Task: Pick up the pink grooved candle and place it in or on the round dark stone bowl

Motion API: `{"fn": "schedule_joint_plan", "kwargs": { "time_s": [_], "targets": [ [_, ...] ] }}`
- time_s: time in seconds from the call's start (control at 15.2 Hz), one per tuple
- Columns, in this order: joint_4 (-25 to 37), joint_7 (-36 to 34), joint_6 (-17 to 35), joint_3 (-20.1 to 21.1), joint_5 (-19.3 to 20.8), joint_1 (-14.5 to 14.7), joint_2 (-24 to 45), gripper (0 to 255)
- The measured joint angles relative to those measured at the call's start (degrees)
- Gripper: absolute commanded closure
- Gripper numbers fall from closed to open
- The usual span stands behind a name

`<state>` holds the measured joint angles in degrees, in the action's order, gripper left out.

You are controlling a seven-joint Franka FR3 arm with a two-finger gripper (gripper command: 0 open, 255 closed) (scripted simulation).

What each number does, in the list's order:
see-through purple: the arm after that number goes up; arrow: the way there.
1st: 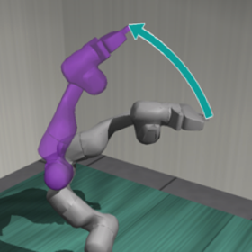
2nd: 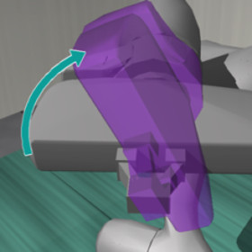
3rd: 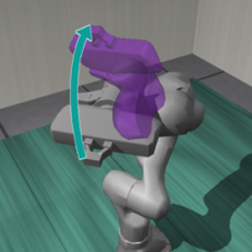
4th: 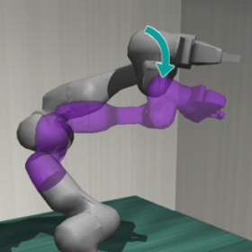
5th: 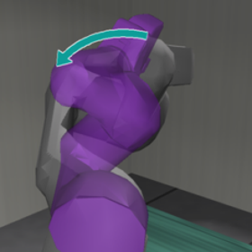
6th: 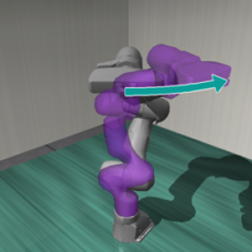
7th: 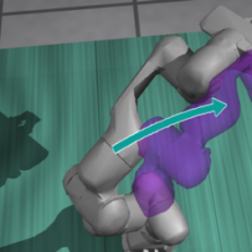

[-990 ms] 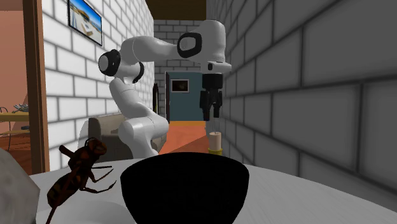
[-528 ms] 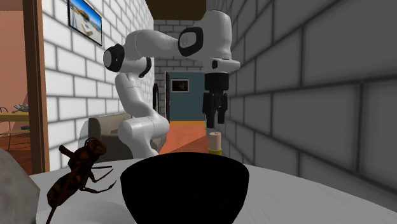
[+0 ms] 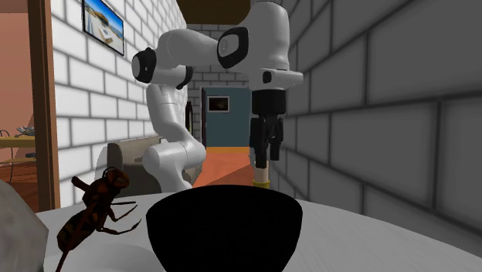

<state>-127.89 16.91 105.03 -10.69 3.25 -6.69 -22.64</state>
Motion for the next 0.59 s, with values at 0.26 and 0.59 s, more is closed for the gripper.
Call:
{"fn": "schedule_joint_plan", "kwargs": {
  "time_s": [0.26, 0.59],
  "targets": [
    [-2.1, 0.3, 3.1, -0.3, 0.0, -0.1, 0.9, 0],
    [-4.1, 0.3, 5.1, -0.4, 0.1, -0.1, 1.0, 0]
  ]
}}
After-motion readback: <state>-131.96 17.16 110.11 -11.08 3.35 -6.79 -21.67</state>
